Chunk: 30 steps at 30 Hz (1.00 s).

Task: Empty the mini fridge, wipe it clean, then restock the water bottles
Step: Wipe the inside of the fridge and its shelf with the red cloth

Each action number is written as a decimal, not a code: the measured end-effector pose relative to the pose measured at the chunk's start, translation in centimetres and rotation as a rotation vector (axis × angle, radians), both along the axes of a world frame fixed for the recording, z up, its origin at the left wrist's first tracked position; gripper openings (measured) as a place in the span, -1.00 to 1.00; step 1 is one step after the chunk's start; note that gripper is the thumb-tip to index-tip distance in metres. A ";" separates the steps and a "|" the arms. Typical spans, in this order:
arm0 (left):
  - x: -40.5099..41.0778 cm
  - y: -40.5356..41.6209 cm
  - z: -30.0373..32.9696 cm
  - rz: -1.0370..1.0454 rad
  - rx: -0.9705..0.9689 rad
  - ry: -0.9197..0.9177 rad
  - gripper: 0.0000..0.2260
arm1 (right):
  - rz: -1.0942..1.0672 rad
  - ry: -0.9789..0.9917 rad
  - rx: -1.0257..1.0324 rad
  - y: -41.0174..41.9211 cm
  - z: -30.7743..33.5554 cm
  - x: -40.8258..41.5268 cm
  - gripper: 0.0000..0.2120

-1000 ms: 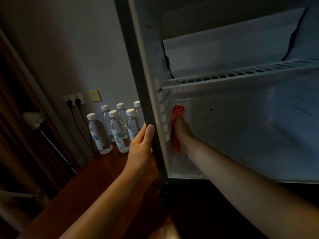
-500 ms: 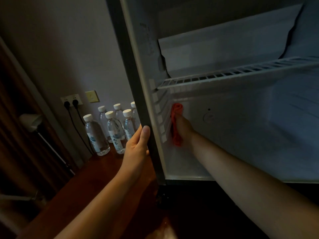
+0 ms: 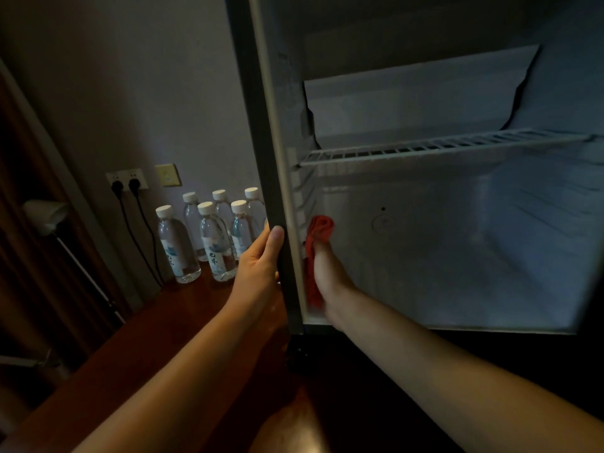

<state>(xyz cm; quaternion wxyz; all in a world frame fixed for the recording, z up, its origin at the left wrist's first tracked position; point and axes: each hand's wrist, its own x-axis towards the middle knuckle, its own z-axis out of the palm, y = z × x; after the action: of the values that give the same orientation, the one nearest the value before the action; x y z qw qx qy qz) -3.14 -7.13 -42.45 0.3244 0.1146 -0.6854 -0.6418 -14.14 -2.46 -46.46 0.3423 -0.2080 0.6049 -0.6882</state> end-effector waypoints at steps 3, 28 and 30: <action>0.0 0.0 0.1 0.015 -0.005 -0.008 -0.57 | 0.038 0.020 -0.021 1.5 0.2 1.8 -0.22; 0.1 -0.7 -0.1 -0.029 -0.043 0.015 -0.60 | -0.121 -0.017 -0.117 -2.7 6.3 -5.2 -0.37; 0.1 -0.8 -0.1 -0.037 -0.032 0.019 -0.59 | -0.121 -0.007 -0.118 -3.0 6.4 -6.0 -0.37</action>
<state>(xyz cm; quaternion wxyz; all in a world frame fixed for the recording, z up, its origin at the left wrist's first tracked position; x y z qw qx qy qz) -3.08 -7.90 -42.53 0.3209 0.0908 -0.6943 -0.6377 -20.11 -5.47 -40.05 0.2892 -0.1886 0.5736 -0.7429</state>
